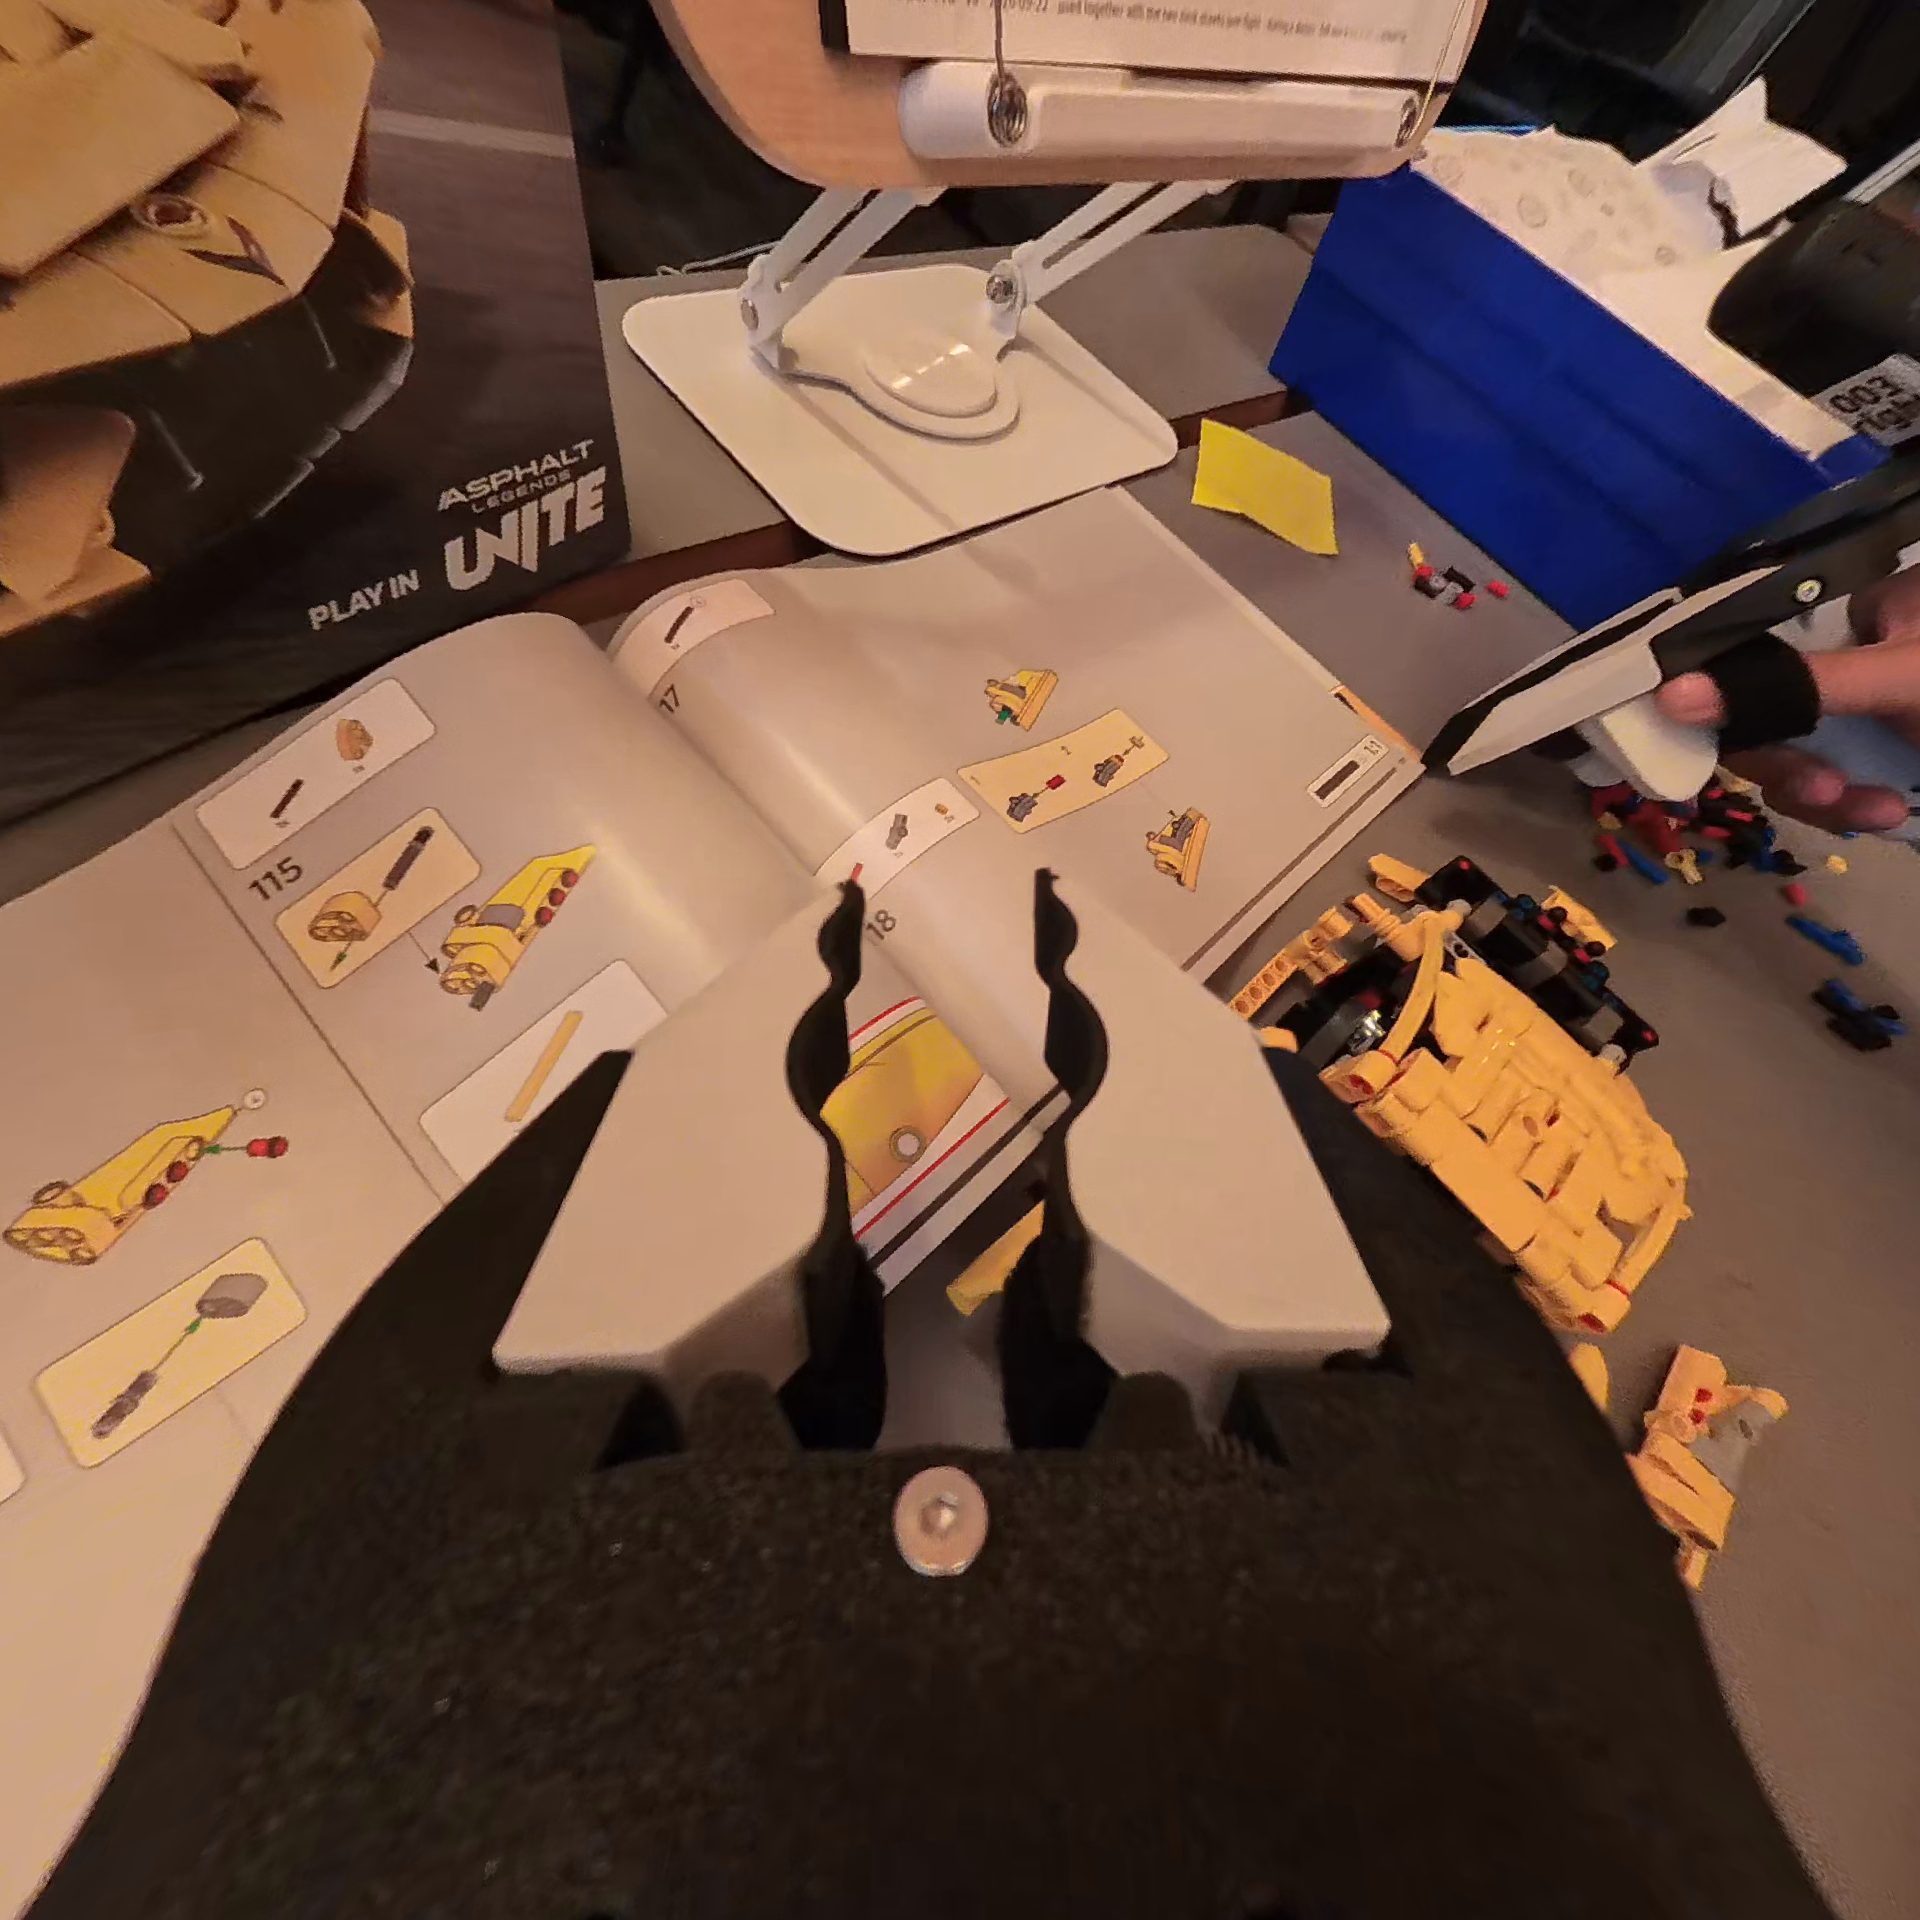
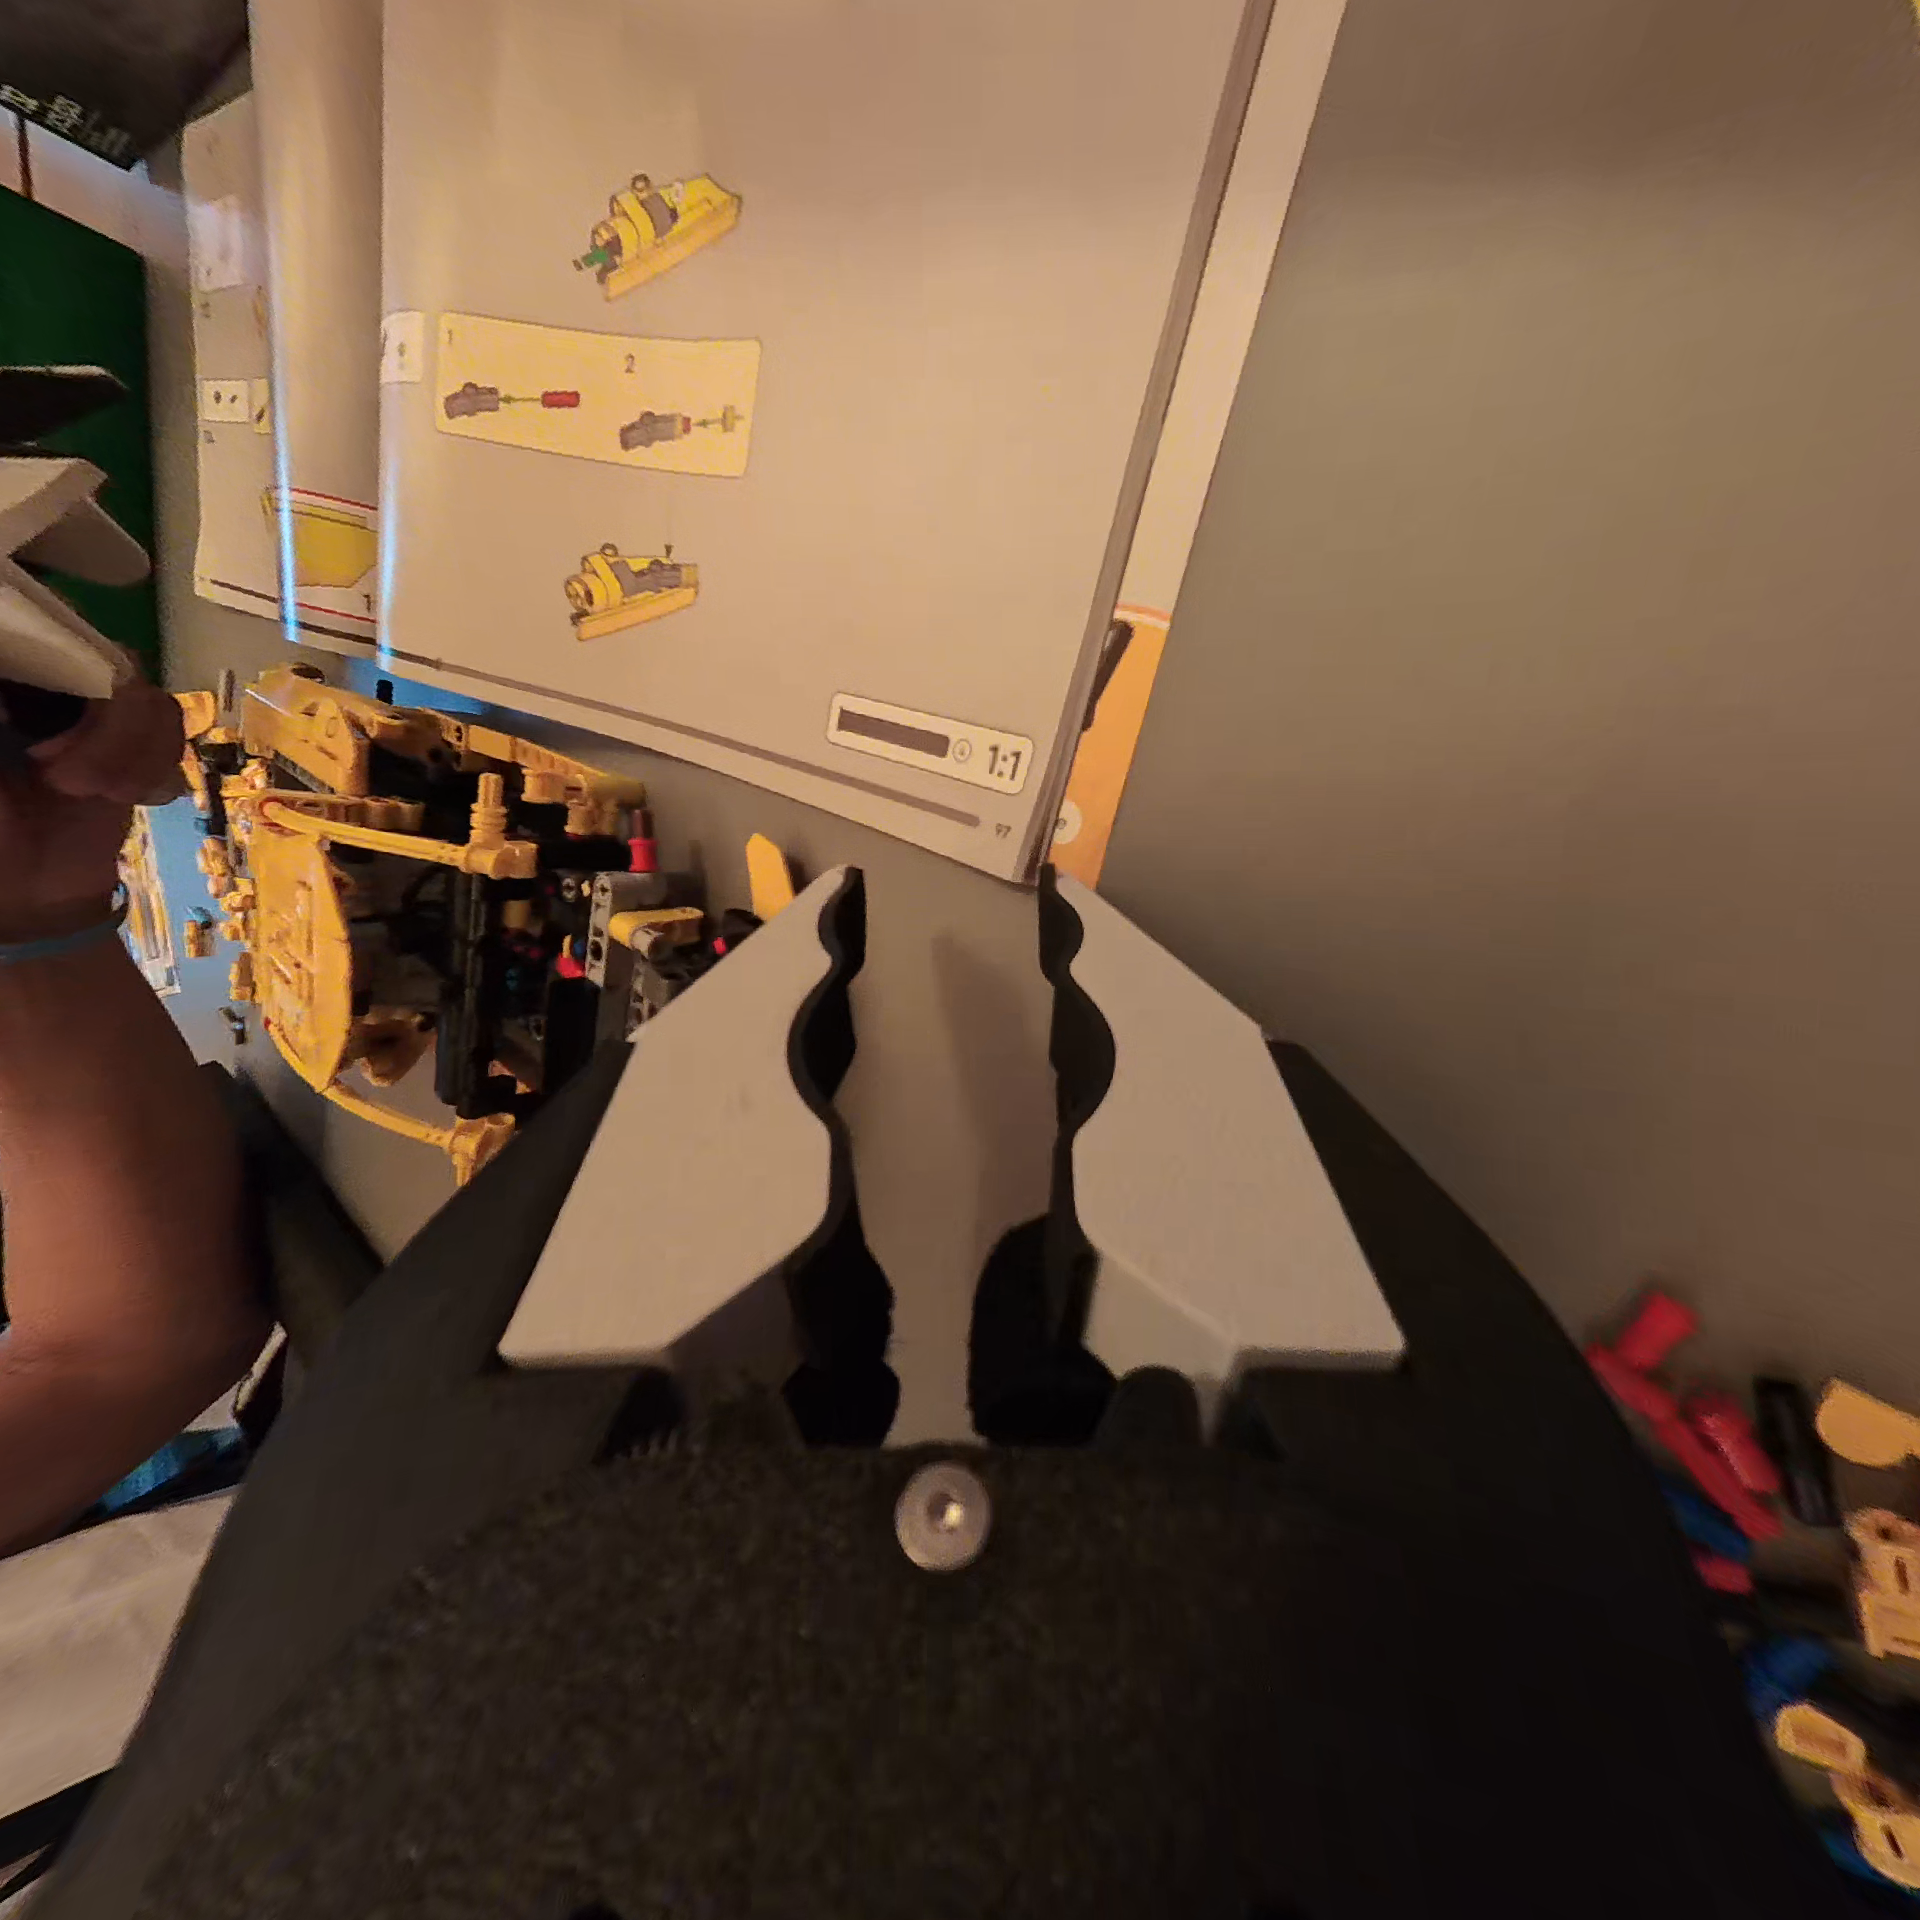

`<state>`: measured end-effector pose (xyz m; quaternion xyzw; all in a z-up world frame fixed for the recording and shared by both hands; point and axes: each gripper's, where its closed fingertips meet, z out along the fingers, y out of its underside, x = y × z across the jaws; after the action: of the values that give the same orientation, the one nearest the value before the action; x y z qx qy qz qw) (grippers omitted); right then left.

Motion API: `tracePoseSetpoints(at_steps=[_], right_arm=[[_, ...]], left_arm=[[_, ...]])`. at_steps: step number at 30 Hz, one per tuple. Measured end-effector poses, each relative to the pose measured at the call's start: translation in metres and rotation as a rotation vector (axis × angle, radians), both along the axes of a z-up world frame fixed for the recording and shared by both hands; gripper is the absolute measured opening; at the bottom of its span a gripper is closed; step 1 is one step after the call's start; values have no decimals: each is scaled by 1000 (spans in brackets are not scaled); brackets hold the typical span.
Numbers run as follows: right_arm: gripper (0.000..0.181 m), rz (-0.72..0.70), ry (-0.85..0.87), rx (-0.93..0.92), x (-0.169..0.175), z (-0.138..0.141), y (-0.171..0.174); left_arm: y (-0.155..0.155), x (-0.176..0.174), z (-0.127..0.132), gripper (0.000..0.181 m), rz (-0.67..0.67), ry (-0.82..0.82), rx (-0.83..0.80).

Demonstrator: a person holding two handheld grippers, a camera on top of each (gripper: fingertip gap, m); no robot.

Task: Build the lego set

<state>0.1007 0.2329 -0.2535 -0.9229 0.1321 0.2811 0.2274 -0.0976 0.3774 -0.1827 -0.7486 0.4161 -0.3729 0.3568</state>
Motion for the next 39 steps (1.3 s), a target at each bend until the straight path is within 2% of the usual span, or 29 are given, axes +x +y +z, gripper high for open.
tracePoseSetpoints(at_steps=[39], right_arm=[[29, 11, -6, 6, -4, 0, 3]], left_arm=[[1, -3, -11, 33, -4, 49, 6]])
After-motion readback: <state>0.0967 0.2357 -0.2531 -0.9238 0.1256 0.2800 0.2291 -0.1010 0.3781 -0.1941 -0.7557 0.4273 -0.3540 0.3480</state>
